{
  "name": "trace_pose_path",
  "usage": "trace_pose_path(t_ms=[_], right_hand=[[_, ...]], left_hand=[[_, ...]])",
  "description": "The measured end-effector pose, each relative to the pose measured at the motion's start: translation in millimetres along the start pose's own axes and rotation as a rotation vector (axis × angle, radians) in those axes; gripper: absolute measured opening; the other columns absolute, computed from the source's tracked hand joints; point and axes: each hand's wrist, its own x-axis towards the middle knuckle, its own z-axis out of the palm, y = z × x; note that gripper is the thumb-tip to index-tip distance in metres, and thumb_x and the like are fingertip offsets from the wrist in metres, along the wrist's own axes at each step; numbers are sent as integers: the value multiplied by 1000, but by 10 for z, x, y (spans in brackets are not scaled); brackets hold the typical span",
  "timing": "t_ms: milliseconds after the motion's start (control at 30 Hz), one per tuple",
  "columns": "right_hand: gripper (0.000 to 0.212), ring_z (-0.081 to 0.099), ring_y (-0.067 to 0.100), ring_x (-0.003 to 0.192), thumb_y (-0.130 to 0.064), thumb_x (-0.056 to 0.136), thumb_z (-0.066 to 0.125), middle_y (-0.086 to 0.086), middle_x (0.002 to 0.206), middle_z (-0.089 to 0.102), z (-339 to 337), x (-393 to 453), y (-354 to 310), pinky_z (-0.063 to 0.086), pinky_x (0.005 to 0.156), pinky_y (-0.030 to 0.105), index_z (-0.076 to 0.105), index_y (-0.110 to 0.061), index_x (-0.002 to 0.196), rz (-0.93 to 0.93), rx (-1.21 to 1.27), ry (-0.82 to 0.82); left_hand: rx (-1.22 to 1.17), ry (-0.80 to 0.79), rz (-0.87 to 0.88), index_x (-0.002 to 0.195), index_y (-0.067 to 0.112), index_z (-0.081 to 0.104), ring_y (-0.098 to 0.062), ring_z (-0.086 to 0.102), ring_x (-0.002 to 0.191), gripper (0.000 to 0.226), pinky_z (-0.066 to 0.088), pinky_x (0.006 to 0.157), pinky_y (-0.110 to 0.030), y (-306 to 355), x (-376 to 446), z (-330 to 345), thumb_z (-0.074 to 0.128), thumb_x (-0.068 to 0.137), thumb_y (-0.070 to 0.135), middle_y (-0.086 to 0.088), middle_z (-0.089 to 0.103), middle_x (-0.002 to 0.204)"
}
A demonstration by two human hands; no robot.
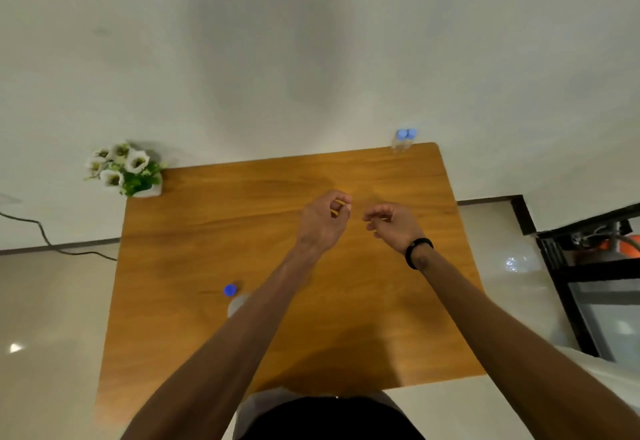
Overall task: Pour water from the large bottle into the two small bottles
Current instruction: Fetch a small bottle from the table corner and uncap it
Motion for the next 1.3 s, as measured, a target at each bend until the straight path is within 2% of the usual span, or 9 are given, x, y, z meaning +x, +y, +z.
trace_pose_path(t_ms=[100,267,433,567,733,833,1033,1200,1300], right_hand=[[18,73,19,91,-8,101,57,2,104,74,-374,217,22,60,88,48,75,-13,99,-36,13,44],[18,74,20,89,-8,98,59,1,100,76,-825,625,41,60,88,47,76,-13,95,-37,46,105],[16,68,19,97,-20,95,65,-2,105,71,-1108,1085,49,58,89,38,70,-17,110,-123,-71,244],[41,55,30,119,-22,92,70,11,131,57,-1206,1520,51,52,100,43,64,-18,132,-204,-305,300],[46,37,33,136,-34,95,66,8,152,39,-1170,1951,14,50,102,44,58,-24,138,-220,-536,315],[46,36,33,137,-37,94,68,9,150,40,-1078,2107,12,46,104,42,60,-23,136,-172,-585,335],[40,38,35,133,-34,92,67,10,144,43,-951,2260,114,42,101,42,64,-21,130,-113,-555,388],[36,40,35,128,-34,89,69,11,139,45,-917,2310,96,43,96,42,66,-22,123,-97,-543,407],[35,43,35,125,-36,90,71,12,137,46,-895,2334,105,44,95,42,66,-23,122,-88,-537,427]], left_hand=[[2,7,-17,114,26,70,-6,64,74,15,44,60,-15,267,299,258,64,100,28,4,72,96],[23,4,-9,124,26,66,-11,67,82,24,46,64,-16,614,760,561,63,100,30,7,69,103],[51,-34,-14,139,23,58,-14,66,81,37,49,66,-23,780,1240,793,61,103,27,4,66,111],[94,-48,-36,140,22,57,-16,63,83,39,52,68,-29,806,1562,952,63,102,26,0,64,115],[110,-98,-66,132,21,61,-18,70,85,33,61,68,-35,732,1783,983,66,100,25,3,72,101],[130,-79,-83,130,22,62,-14,69,81,31,60,66,-32,683,1835,967,66,100,25,5,71,96],[117,-61,-89,131,20,64,-14,71,88,32,61,73,-32,581,1705,977,66,99,23,2,74,96],[87,-58,-113,131,19,63,-17,71,86,31,60,70,-34,563,1535,910,64,100,21,-1,73,95],[101,-45,-116,132,20,62,-16,71,84,31,56,65,-28,549,1459,850,63,101,23,-2,73,98]])
